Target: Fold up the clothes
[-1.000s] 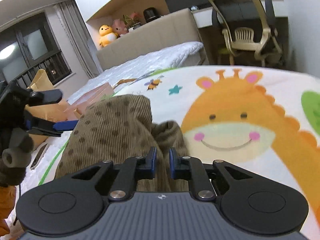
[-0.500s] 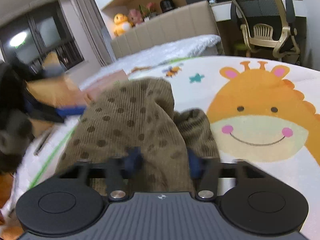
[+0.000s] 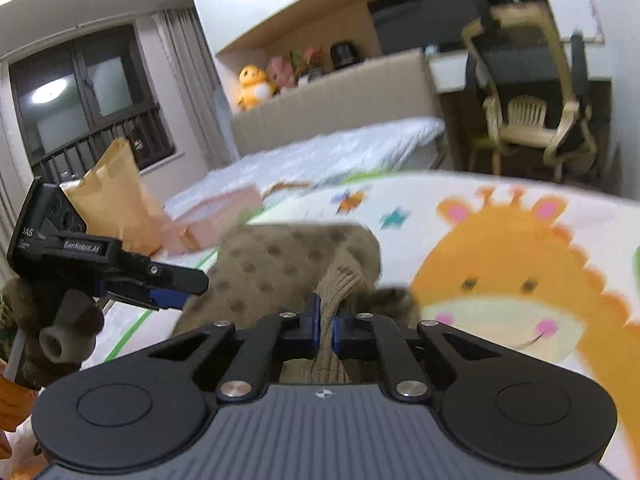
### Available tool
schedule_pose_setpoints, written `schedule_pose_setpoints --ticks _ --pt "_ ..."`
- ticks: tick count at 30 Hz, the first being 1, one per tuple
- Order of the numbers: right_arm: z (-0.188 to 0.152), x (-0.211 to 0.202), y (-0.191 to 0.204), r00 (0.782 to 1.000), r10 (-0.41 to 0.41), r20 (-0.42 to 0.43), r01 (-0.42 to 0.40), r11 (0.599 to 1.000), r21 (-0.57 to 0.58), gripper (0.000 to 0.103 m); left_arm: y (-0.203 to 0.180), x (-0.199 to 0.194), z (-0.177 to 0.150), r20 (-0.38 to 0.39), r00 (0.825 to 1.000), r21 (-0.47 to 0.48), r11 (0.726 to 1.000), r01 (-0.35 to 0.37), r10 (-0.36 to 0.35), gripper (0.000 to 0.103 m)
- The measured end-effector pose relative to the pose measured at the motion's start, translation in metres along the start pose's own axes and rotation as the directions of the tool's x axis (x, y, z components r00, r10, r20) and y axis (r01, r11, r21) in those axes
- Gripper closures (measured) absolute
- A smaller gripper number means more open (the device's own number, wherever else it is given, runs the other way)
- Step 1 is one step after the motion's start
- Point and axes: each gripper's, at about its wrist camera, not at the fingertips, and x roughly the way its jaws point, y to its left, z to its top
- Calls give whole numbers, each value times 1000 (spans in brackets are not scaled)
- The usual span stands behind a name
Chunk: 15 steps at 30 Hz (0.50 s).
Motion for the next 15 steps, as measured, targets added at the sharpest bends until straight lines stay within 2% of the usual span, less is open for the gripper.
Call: schedule_pose_setpoints --ticks 3,5,7,8,12,14,15 --pt "2 0 -15 996 -89 -12 89 996 -2 97 -18 18 -2 -20 1000 79 997 0 2 14" --pt "-6 8 -30 986 -152 -61 153 988 7 96 -29 28 -9 -21 999 164 986 -42 46 9" --pt "-17 17 -44 978 -167 -126 173 984 40 93 -39 39 -16 -16 994 259 961 -101 109 9" --pt "-23 21 -48 974 -171 -150 182 982 58 85 -43 44 -20 -9 990 303 944 -133 143 8" --pt "-30 15 -42 974 -183 -133 191 980 50 80 -42 51 -23 -7 984 327 930 -167 180 4" --pt "-26 4 -29 983 -165 -84 166 986 10 59 -38 52 -22 -12 983 311 935 -172 185 4" --pt "-23 -1 -22 987 -148 -59 147 989 -13 53 -36 52 -22 -15 982 305 936 -174 188 3"
